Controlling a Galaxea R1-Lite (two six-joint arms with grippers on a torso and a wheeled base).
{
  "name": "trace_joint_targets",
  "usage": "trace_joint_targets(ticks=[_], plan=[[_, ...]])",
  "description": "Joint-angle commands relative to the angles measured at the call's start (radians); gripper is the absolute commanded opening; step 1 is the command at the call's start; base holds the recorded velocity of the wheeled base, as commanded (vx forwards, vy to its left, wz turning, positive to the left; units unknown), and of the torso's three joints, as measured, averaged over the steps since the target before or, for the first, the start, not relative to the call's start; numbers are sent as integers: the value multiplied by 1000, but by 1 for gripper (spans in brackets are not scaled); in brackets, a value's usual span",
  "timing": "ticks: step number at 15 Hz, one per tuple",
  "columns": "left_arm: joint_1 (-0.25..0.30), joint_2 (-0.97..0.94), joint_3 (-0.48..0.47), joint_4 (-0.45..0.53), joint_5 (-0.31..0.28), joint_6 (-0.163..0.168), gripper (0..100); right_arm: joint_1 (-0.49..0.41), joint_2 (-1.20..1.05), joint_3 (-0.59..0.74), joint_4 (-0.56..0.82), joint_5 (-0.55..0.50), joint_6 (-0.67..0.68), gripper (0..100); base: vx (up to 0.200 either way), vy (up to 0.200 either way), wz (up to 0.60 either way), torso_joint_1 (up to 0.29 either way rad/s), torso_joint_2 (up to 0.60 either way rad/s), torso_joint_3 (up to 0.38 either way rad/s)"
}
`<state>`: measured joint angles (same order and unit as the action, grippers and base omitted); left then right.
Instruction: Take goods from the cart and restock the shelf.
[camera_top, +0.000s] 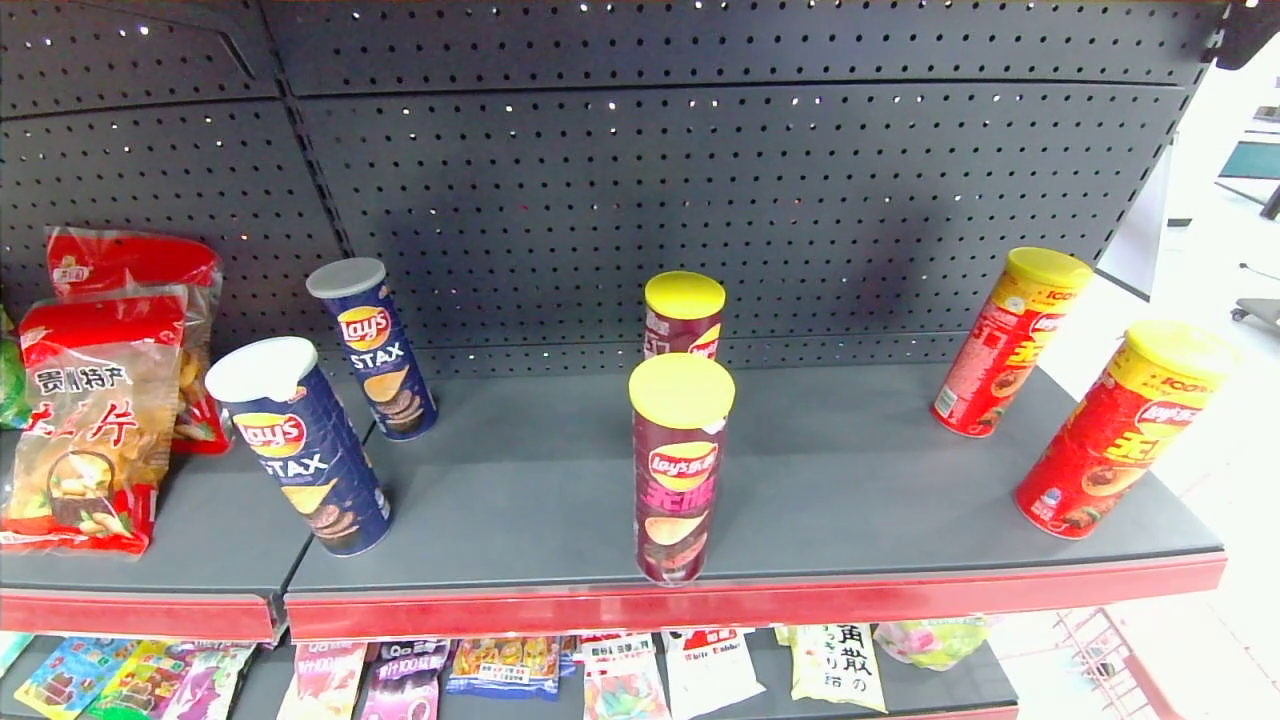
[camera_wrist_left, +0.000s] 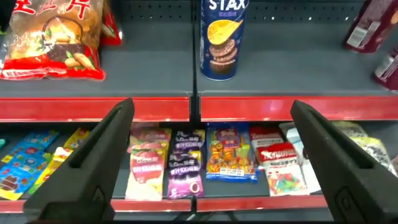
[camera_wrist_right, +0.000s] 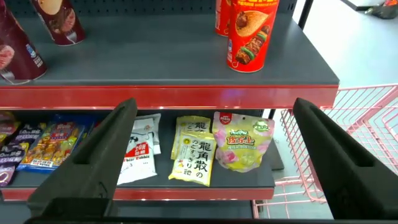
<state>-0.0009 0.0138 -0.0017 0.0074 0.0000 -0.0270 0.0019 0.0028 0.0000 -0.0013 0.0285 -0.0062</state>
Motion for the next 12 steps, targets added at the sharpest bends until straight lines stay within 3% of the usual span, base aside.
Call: trace_joint_targets(ticks=[1,3,5,12], plan=[[-2,-12,0,-1,5,-11,100,1,-1,0,0,1,0,100,0,0,0,0,0,0],[-2,-12,0,-1,6,-14,100,0,-1,0,0,2,2,100,0,0,0,0,0,0],[-2,-12,0,-1,3,9,100,0,-1,0,0,5,2,100,0,0,0,0,0,0],[-2,-14,0,0,8,27,100,0,-1,0,0,2,3,100,0,0,0,0,0,0]])
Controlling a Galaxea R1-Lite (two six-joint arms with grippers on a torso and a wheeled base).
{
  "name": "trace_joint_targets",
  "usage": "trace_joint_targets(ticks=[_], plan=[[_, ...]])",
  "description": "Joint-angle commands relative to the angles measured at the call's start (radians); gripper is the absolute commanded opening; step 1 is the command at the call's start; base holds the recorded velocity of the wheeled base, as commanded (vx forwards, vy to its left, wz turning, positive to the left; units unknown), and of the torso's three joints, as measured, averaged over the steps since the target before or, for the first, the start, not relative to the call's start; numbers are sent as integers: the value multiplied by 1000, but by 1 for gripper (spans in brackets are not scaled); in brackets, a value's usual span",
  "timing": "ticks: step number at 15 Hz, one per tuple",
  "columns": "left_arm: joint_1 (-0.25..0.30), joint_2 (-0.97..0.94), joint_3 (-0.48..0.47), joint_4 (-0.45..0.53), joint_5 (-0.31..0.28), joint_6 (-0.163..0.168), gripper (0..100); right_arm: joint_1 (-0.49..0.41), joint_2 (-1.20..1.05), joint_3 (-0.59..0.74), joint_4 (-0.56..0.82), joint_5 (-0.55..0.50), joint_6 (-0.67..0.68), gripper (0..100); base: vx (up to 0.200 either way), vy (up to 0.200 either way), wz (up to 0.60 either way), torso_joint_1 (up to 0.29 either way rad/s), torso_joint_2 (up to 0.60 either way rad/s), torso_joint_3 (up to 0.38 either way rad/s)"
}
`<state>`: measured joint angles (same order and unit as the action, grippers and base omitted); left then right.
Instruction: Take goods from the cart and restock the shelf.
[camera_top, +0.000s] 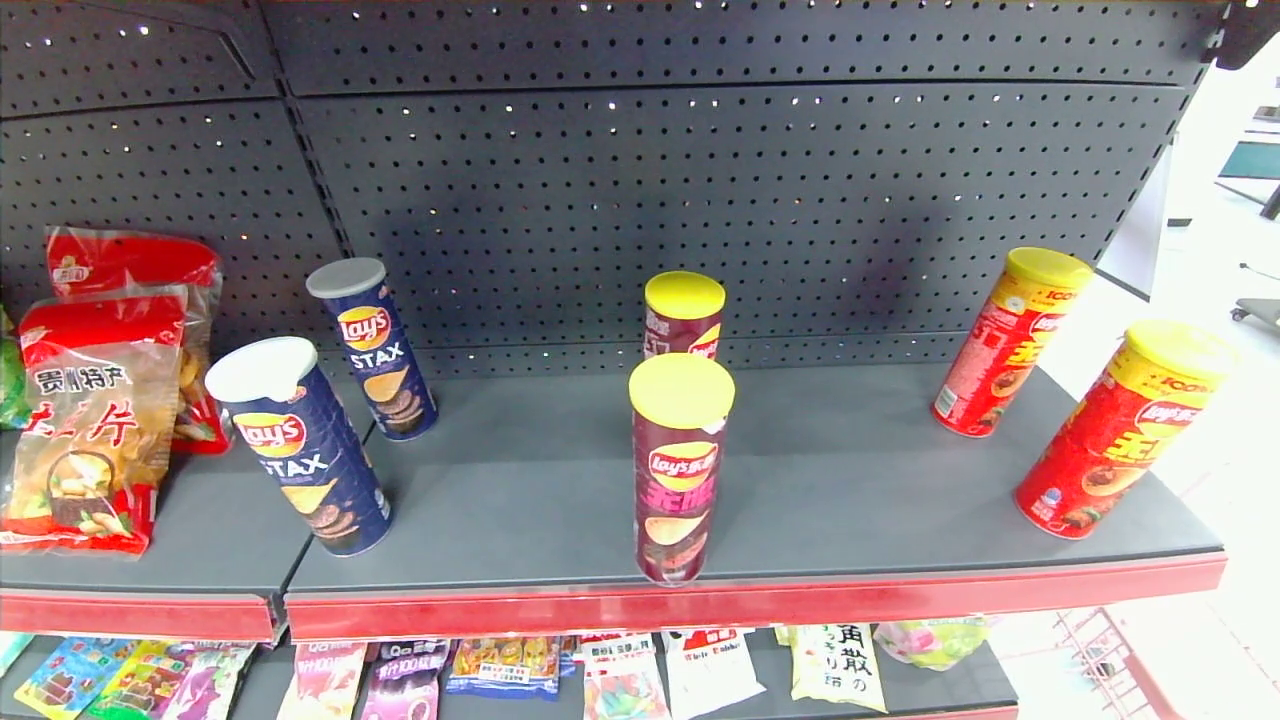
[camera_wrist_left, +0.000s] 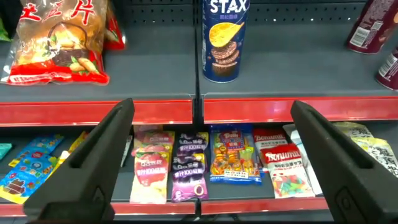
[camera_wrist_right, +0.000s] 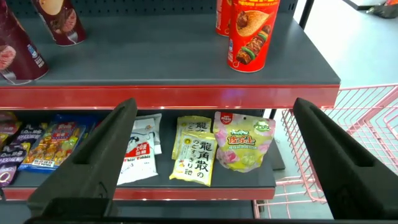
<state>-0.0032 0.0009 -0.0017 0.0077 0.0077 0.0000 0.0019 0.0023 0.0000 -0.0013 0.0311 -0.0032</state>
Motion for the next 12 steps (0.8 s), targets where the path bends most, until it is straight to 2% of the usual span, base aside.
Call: trace_joint_targets(ticks=[1,12], plan=[[0,-1,0,0,0,-2,100,1,-1,0,0,1,0,100,0,0,0,0,0,0],[0,-1,0,0,0,-2,100,0,-2,0,0,-3,5,100,0,0,0,0,0,0]])
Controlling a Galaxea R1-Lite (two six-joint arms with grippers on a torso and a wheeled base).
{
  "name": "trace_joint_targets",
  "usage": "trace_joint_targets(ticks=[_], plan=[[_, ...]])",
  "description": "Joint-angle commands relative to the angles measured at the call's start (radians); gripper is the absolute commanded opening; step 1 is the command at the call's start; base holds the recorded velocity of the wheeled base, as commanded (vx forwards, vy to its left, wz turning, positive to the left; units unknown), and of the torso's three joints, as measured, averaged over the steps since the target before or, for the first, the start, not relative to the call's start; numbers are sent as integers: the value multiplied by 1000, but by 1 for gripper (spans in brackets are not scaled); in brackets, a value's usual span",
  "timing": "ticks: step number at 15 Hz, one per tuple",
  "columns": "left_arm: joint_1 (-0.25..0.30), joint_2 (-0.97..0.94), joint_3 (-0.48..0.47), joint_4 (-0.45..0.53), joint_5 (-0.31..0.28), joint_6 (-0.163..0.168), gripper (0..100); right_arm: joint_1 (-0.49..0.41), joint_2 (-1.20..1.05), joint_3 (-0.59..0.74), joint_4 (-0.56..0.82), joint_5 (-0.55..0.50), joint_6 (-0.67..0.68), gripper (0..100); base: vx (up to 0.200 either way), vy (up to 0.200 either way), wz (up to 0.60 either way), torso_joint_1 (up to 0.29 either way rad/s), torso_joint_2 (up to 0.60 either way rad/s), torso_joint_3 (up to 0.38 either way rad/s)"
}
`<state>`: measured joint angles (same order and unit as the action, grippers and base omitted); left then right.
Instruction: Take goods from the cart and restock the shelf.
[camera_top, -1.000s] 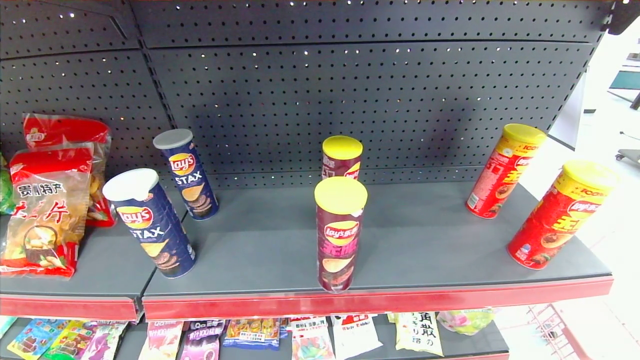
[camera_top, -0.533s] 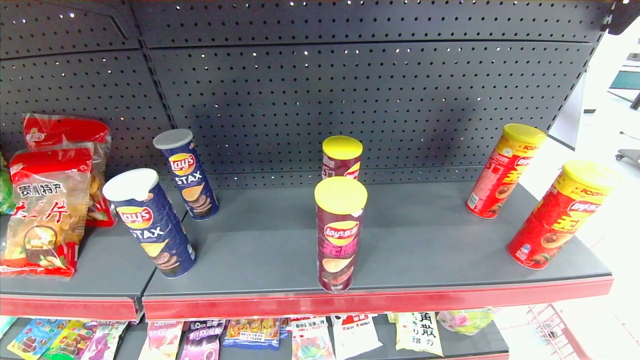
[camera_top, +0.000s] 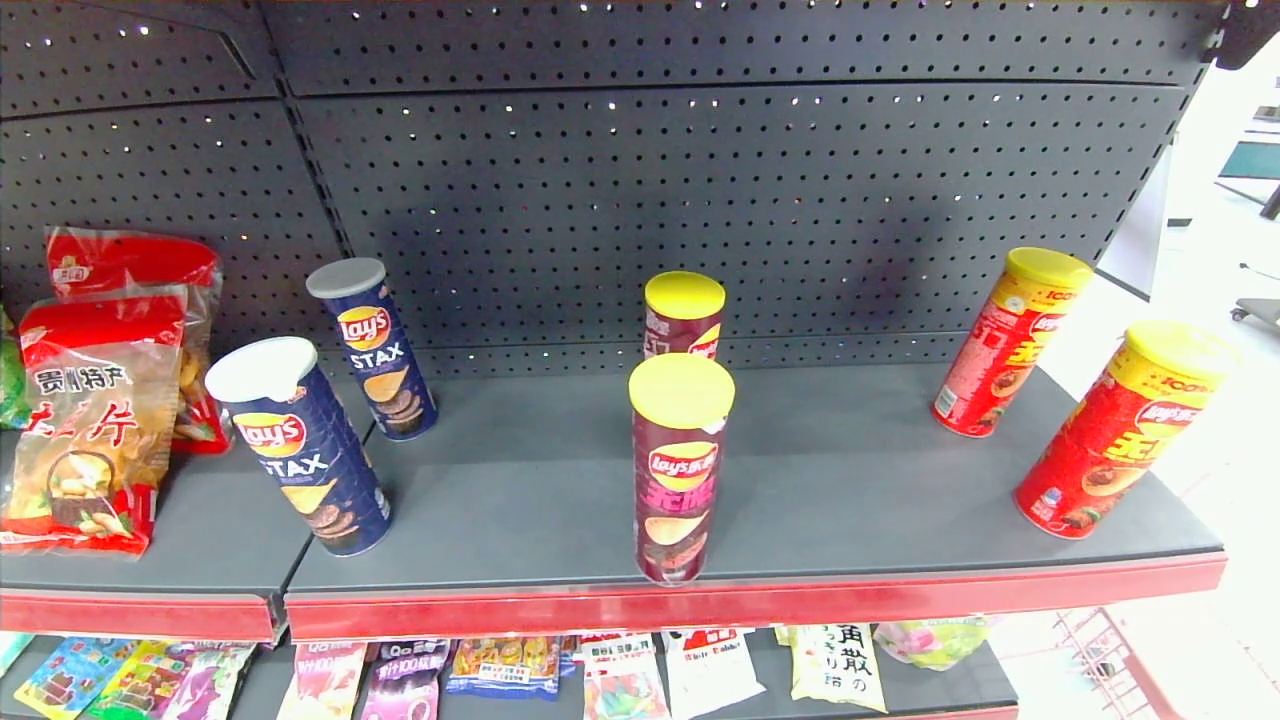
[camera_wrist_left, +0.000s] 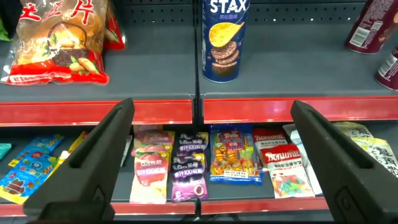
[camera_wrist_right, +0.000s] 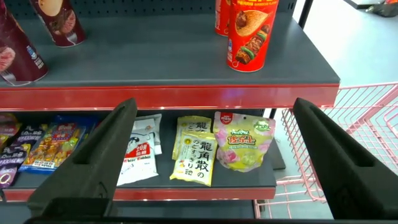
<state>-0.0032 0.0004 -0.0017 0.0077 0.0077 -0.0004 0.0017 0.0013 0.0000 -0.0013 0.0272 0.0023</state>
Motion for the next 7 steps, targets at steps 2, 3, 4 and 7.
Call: trace_joint_targets(ticks=[2,3,4,7], plan=[[0,0,0,0,0,-1,100,0,-1,0,0,-1,-2,100,0,0,0,0,0,0],[0,0,0,0,0,-1,100,0,-1,0,0,-1,-2,100,0,0,0,0,0,0],[0,0,0,0,2,-1,100,0,0,0,0,-1,-2,100,0,0,0,0,0,0],[0,0,0,0,0,-1,100,0,-1,0,0,-1,-2,100,0,0,0,0,0,0]])
